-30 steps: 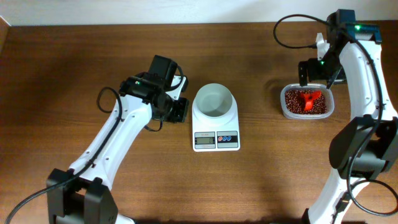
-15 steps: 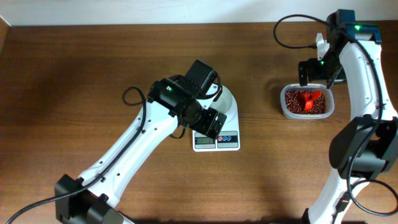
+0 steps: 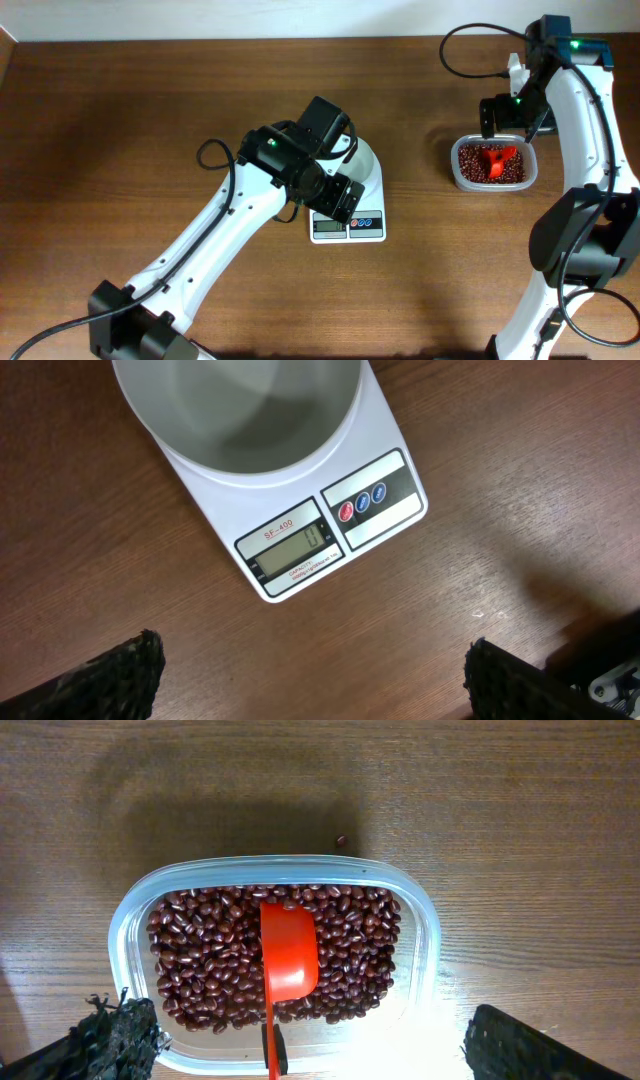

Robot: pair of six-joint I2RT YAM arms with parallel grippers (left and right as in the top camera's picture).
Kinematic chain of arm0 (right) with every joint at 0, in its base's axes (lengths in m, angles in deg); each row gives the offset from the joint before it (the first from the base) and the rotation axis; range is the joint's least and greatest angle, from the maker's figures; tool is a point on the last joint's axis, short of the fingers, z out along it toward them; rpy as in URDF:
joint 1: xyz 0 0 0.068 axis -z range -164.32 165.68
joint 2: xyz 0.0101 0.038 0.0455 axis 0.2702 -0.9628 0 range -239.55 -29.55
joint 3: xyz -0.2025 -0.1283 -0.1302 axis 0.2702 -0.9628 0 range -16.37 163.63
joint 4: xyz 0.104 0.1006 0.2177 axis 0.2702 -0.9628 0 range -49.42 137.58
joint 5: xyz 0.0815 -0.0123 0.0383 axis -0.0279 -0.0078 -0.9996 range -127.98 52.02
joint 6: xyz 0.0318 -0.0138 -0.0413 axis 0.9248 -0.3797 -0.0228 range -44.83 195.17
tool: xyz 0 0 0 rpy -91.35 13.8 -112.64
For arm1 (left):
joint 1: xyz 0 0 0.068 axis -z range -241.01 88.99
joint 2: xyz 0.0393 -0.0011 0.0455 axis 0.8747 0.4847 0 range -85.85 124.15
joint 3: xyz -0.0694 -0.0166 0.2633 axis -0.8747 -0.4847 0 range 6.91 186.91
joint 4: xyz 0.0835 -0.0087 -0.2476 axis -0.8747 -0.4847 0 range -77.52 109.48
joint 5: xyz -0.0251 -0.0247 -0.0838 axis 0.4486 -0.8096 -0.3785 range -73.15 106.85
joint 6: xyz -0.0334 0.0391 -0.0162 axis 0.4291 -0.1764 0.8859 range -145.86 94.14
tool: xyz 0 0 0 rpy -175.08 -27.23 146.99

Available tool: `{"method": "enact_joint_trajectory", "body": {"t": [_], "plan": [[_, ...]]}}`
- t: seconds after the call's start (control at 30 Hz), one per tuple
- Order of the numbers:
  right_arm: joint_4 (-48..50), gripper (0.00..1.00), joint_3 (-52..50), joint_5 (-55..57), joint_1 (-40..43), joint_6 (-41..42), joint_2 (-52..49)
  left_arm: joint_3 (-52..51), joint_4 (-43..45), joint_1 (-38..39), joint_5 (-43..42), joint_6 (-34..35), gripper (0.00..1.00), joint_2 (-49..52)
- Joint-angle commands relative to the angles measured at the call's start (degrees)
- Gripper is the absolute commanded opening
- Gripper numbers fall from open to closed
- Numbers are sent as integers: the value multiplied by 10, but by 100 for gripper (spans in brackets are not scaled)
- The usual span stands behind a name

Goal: Scoop item into bowl and weigh 50g on scale

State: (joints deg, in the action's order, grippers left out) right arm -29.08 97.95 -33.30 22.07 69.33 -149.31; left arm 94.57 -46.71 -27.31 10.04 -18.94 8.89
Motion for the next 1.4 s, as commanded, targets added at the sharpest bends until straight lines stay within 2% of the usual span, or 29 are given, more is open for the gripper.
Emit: {"method": "enact_joint_trajectory", "body": {"t": [0.0,0.6,0.7,0.73,0.8,0.83,0.87,0.93,1.0,1.13,1.17,1.2,1.23,1.37], "plan": [[0,99,9,-1,1,3,2,9,1,1,2,-1,99,0],[0,99,9,-1,1,3,2,9,1,1,2,-1,99,0],[70,99,9,-2,0,3,2,9,1,1,2,-1,99,0],[68,99,16,0,0,-30,6,9,1,1,2,-1,99,0],[-24,88,87,-1,4,31,37,9,1,1,2,-1,99,0],[-57,82,114,-5,4,33,73,9,1,1,2,-1,99,0],[-76,81,117,-28,4,33,126,9,1,1,2,-1,99,0],[-100,82,115,-40,4,31,169,9,1,1,2,-1,99,0],[-117,82,79,-41,4,32,175,9,1,1,2,-1,99,0],[-16,83,-116,-47,4,49,175,9,1,1,2,-1,99,0],[26,87,-161,-53,4,49,174,9,1,1,2,-1,99,0],[52,89,-180,-53,4,48,174,9,1,1,2,-1,99,0],[76,99,-194,-53,4,48,174,9,1,1,2,-1,99,0],[101,99,-208,-52,5,46,171,9,1,1,2,-1,99,0]]}}
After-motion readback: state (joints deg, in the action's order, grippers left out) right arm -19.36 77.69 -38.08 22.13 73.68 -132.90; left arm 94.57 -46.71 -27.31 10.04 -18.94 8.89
